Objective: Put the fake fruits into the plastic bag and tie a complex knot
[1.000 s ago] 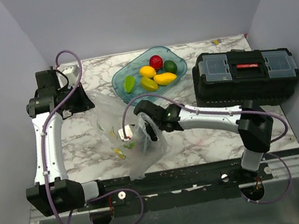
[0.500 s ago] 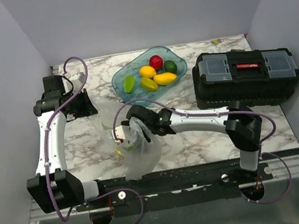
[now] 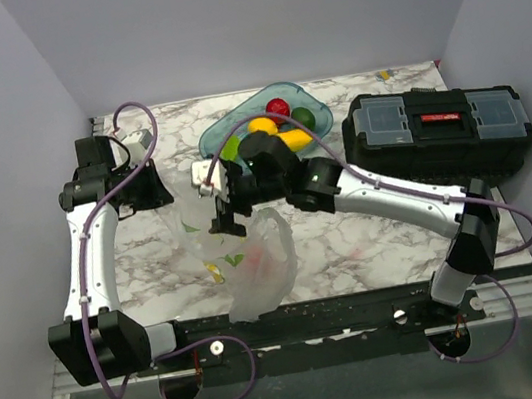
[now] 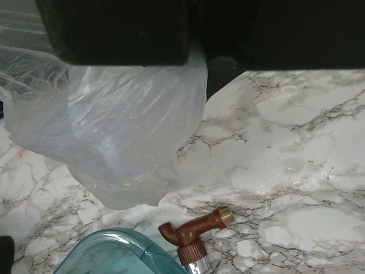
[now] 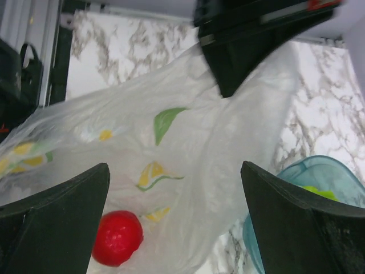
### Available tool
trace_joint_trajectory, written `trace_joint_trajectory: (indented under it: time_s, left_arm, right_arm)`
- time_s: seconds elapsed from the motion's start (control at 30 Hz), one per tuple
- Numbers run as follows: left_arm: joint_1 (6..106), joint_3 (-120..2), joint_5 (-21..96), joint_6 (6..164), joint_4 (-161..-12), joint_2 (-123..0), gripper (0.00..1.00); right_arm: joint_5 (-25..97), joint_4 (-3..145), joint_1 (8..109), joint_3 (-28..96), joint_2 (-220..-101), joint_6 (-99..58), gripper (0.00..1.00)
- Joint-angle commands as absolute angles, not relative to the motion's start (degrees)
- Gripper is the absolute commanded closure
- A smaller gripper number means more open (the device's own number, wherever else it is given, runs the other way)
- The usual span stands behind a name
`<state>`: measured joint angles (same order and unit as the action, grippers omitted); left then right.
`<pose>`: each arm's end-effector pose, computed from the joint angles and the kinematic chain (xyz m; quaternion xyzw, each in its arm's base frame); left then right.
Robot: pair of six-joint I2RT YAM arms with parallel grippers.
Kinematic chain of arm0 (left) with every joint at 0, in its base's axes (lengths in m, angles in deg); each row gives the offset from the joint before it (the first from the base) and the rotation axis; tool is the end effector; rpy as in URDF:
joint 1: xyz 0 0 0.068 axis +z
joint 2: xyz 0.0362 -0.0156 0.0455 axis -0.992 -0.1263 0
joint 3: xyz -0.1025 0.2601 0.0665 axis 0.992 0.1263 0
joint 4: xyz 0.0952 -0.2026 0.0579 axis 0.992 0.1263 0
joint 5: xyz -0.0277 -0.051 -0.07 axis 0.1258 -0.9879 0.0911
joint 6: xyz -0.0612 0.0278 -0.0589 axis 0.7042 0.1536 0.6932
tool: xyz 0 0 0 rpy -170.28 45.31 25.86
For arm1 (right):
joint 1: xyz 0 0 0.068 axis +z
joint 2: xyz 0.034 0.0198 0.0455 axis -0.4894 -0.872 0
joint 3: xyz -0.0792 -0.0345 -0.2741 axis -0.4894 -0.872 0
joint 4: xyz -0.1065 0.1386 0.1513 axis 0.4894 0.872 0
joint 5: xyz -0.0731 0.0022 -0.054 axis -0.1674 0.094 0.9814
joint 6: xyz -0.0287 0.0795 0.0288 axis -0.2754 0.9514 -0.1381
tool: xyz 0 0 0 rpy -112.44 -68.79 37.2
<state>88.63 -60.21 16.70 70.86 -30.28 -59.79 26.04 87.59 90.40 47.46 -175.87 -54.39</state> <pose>0.2407 -0.0142 0.3243 0.0496 0.9225 -0.2175 0.3150 0.1750 0.3676 0.3595 -0.6390 0.5406 0.2820 0.4690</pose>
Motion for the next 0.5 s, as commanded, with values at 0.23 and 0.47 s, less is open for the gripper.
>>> trace_joint_trajectory:
  time_s: [0.23, 0.47]
  left_arm:
    - [88.81, -59.16, 15.15, 70.05, -31.34, -57.2, 1.0]
    - [89.69, -56.01, 16.77, 68.65, -32.43, -52.75, 1.0]
  right_arm:
    - [16.32, 76.39, 68.9, 65.91, -184.14, -27.66, 0.02]
    - [28.19, 82.51, 66.22, 73.02, -197.39, -22.41, 0.03]
